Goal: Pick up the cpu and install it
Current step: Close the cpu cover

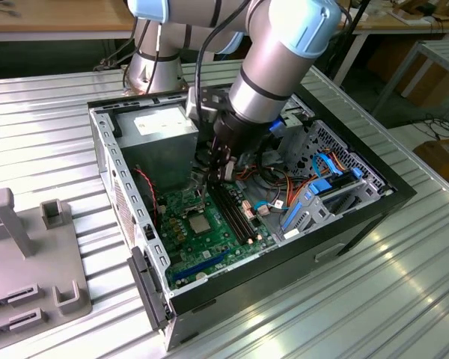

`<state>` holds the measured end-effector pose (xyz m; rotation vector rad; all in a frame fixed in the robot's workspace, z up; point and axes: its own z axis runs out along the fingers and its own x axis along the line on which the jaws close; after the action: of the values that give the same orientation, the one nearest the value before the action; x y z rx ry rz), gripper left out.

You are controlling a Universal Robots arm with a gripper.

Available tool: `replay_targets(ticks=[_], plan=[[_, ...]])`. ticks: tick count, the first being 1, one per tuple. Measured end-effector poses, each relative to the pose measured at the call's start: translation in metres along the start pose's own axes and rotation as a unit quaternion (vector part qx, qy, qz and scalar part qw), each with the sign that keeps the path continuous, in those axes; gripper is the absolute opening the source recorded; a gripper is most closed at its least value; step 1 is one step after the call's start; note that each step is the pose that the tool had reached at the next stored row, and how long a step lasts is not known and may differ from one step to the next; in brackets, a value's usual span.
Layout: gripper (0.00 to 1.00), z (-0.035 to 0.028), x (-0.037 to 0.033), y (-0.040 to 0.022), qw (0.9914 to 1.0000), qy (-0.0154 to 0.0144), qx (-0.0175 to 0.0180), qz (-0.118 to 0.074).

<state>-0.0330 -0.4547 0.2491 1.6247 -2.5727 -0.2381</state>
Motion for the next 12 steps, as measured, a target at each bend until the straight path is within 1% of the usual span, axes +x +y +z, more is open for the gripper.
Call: replay_targets(ticks=[12], plan=[[0.11, -0.0004, 0.0065, -0.0018, 0.99995, 0.0017, -0.0001, -0.009]])
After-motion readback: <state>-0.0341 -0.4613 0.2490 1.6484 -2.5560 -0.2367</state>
